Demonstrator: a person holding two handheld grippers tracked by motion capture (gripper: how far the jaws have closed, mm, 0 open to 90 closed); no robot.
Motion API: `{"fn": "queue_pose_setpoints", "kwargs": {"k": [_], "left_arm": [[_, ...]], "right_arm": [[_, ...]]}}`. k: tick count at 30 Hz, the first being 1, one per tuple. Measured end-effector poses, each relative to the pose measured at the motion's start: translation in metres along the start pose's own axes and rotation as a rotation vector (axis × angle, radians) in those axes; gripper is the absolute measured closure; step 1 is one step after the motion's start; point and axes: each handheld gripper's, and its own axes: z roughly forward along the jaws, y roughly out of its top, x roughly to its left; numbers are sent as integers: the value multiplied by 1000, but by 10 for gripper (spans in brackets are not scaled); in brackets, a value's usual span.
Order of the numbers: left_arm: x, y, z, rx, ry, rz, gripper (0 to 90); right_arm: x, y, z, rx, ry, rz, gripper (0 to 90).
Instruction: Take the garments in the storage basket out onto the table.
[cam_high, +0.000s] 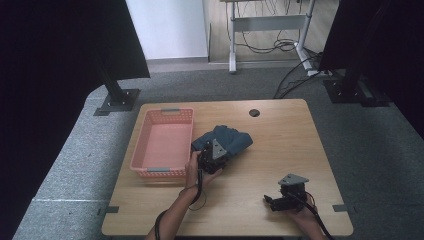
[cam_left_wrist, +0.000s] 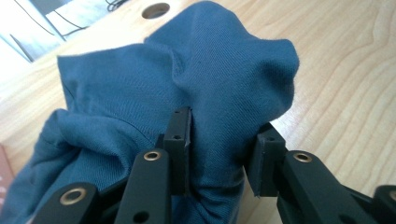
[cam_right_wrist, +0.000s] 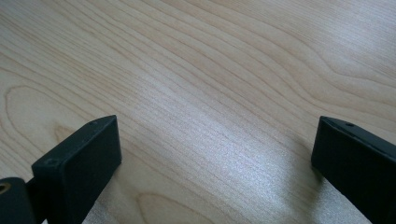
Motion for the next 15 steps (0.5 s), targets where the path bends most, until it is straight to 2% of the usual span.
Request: {"fn": "queue_pose_setpoints", "kwargs": {"k": [10, 15], "left_arm": [[-2, -8, -3, -48, -28, -35, 568], [-3, -13, -6, -66, -38, -38, 543]], "right_arm": [[0, 0, 0, -1, 0, 1, 9], [0, 0, 0, -1, 0, 1, 10]]}}
